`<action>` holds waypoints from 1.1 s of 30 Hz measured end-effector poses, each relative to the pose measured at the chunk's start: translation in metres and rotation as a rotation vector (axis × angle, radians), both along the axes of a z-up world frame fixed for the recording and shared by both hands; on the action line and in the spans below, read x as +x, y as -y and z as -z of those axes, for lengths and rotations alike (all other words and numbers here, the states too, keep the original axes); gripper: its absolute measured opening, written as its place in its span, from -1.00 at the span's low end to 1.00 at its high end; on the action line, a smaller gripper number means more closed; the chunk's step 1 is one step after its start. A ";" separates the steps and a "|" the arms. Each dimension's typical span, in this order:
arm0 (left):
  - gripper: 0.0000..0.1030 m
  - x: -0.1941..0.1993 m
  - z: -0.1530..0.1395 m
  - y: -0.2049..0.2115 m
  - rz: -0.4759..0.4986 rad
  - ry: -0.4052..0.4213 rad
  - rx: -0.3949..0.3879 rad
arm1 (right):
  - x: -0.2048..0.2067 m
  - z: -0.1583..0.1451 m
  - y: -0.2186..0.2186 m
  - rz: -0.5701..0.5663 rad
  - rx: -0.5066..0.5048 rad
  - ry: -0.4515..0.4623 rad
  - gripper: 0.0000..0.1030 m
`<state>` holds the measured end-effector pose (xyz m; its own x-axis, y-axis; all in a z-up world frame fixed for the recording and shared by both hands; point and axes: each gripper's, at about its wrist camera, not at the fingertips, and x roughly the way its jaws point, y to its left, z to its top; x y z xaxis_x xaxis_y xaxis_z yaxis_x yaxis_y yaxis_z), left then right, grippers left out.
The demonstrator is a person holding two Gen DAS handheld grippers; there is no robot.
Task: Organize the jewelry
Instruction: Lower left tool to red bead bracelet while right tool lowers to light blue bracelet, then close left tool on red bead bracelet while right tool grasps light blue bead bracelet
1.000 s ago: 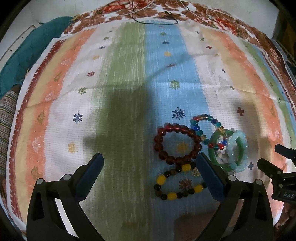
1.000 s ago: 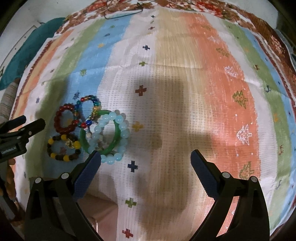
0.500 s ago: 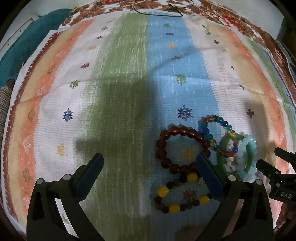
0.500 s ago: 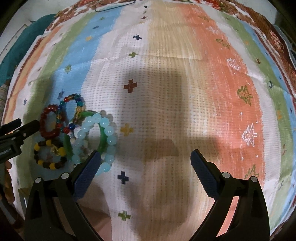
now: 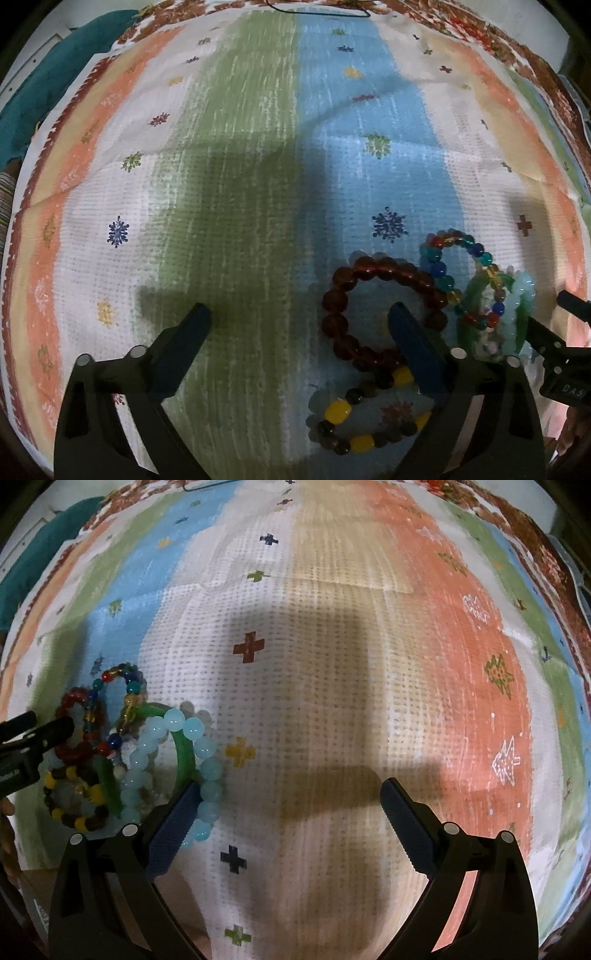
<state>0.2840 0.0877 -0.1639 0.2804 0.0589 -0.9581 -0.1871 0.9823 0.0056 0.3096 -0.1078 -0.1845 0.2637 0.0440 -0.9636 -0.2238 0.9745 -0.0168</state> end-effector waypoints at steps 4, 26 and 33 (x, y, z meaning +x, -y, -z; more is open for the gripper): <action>0.51 0.004 0.002 0.002 0.024 0.005 0.015 | 0.003 -0.001 -0.004 -0.019 0.009 0.008 0.69; -0.75 -0.004 -0.051 0.014 0.079 0.112 -0.032 | -0.024 -0.062 0.002 -0.116 0.032 0.175 -0.77; -0.75 -0.020 -0.072 0.020 0.081 0.167 -0.056 | -0.033 -0.075 0.008 -0.109 0.073 0.184 -0.77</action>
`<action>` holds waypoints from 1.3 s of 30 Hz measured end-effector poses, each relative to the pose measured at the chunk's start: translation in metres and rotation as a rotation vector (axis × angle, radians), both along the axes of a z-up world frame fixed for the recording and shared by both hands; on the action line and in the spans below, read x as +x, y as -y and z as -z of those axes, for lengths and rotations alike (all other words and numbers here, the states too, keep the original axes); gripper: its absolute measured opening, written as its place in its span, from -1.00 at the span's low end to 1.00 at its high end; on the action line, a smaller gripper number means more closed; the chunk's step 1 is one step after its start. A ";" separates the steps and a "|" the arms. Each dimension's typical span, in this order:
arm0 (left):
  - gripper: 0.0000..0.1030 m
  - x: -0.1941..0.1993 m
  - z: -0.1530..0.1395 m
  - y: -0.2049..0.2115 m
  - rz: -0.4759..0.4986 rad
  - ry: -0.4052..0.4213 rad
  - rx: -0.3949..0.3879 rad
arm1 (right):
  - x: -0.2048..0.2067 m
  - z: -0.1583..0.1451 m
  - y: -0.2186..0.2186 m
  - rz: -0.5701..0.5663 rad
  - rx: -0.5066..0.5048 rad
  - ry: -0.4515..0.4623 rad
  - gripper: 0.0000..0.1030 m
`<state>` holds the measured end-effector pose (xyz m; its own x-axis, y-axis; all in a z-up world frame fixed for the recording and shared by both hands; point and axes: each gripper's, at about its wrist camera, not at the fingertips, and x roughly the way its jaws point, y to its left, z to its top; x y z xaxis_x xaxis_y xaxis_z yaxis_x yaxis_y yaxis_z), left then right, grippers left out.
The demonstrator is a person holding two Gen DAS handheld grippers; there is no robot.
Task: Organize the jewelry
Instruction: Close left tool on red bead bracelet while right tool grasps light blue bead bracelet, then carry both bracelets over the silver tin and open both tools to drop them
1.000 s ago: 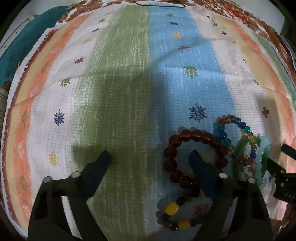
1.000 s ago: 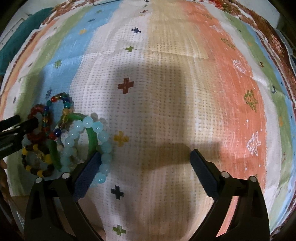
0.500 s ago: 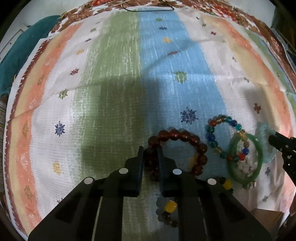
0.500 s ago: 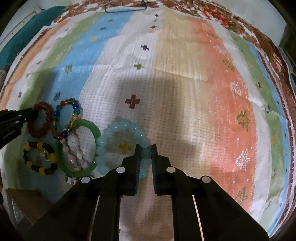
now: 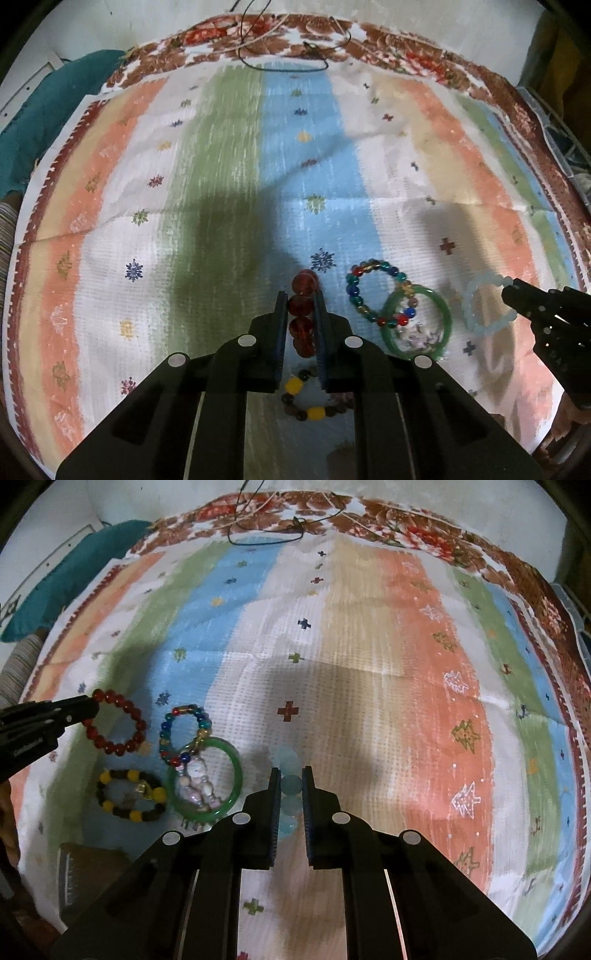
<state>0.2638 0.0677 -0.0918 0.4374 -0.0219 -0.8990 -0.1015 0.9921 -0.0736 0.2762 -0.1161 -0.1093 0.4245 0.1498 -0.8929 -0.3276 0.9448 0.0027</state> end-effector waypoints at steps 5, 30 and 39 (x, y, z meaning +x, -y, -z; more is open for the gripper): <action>-0.75 -0.008 -0.016 0.001 -0.012 0.035 0.000 | -0.010 -0.013 0.004 0.004 0.038 0.016 -0.77; -0.75 -0.072 -0.082 0.021 0.018 0.182 -0.036 | -0.057 -0.065 0.012 0.018 0.142 0.123 -0.77; -0.75 -0.098 -0.089 0.041 0.062 0.206 -0.026 | -0.080 -0.079 0.011 -0.002 0.148 0.165 -0.77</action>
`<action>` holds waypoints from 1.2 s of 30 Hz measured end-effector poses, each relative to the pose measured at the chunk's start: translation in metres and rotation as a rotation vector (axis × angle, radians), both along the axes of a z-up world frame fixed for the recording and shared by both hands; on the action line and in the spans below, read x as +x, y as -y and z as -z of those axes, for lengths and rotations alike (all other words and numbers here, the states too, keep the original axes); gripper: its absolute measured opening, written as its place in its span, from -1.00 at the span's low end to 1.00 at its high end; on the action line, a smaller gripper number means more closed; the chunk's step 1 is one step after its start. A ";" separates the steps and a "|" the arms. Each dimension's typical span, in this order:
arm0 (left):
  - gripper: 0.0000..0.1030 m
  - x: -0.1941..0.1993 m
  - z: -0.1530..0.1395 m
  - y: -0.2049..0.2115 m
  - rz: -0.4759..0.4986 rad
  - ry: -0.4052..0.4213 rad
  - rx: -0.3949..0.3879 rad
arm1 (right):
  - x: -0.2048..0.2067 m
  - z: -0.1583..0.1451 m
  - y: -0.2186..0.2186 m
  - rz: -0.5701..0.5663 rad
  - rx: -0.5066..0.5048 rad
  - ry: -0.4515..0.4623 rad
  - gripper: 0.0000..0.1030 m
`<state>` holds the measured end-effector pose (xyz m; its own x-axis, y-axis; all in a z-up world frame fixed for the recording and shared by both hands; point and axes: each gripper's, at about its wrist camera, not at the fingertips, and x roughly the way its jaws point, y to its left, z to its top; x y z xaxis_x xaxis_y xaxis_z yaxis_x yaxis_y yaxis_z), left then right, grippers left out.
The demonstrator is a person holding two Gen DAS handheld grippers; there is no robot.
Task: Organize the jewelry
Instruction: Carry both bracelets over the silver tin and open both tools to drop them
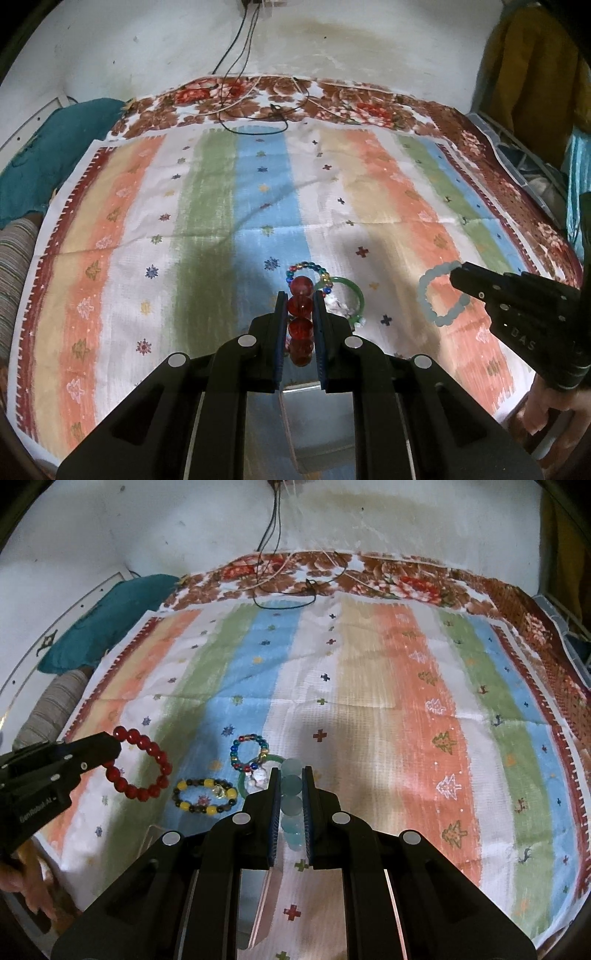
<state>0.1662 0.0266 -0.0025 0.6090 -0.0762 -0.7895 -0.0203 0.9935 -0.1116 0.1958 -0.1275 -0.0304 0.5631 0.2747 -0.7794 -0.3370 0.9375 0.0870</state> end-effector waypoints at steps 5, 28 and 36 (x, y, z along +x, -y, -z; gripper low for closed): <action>-0.75 -0.013 -0.007 0.004 0.007 0.022 -0.001 | -0.015 -0.007 -0.004 -0.027 -0.006 0.025 -0.77; -0.75 -0.069 -0.006 0.022 0.048 0.033 -0.044 | -0.081 -0.006 -0.016 -0.139 0.037 0.014 -0.77; -0.29 -0.069 -0.003 0.006 -0.044 0.009 -0.062 | -0.075 -0.002 -0.006 -0.086 0.042 0.011 0.01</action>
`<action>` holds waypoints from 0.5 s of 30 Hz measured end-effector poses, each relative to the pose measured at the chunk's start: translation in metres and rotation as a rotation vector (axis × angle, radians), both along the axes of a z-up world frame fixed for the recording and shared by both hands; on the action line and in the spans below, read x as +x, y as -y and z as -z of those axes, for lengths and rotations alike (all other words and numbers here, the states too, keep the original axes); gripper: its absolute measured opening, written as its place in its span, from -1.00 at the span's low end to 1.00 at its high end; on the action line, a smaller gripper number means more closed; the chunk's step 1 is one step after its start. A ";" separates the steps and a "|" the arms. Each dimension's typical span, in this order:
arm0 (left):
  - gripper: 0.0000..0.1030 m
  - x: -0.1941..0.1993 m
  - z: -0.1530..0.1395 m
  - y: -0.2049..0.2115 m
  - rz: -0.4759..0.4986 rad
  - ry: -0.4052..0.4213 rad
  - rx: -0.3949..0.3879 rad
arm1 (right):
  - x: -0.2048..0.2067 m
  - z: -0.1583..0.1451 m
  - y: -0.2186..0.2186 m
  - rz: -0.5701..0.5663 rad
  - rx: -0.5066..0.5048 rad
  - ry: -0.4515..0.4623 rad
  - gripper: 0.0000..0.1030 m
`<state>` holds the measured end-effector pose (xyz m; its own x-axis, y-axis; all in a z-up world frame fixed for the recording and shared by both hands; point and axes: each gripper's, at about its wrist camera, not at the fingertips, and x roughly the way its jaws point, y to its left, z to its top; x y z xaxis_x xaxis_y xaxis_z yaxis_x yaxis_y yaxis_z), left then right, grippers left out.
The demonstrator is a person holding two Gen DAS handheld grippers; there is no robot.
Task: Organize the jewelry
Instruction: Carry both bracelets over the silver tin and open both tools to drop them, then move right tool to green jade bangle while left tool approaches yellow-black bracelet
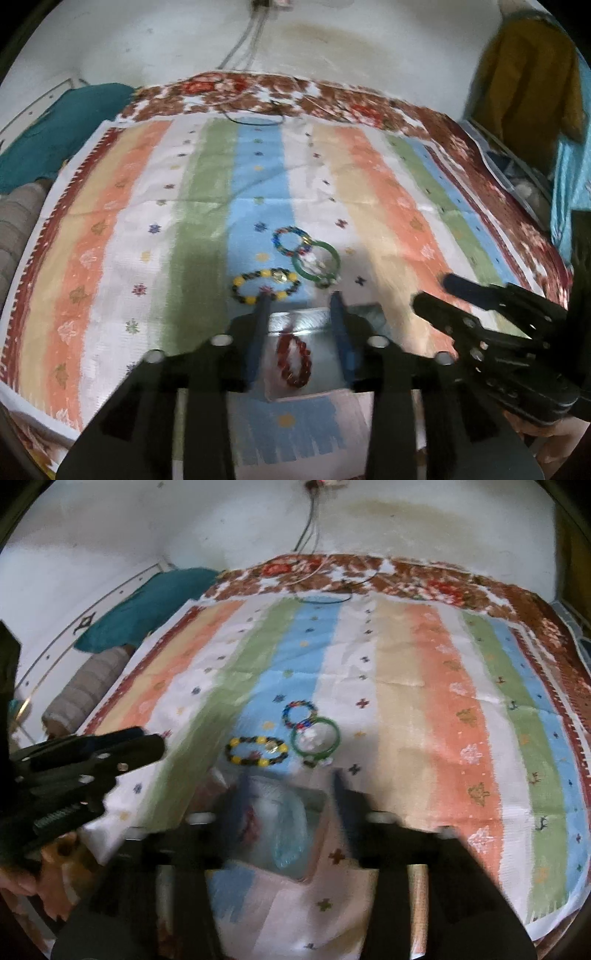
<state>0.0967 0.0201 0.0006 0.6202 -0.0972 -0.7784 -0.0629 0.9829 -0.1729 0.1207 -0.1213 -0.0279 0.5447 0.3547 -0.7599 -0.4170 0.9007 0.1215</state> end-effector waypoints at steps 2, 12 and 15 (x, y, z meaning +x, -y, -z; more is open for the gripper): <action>-0.25 0.003 0.000 -0.008 -0.025 -0.007 -0.006 | 0.005 0.002 0.004 0.011 0.004 -0.015 0.01; 0.21 0.025 0.010 -0.019 -0.042 -0.062 -0.008 | 0.028 0.015 0.003 0.030 -0.027 -0.082 0.25; 0.28 0.036 0.016 -0.020 -0.034 -0.089 -0.001 | 0.036 0.020 -0.001 0.019 -0.046 -0.102 0.33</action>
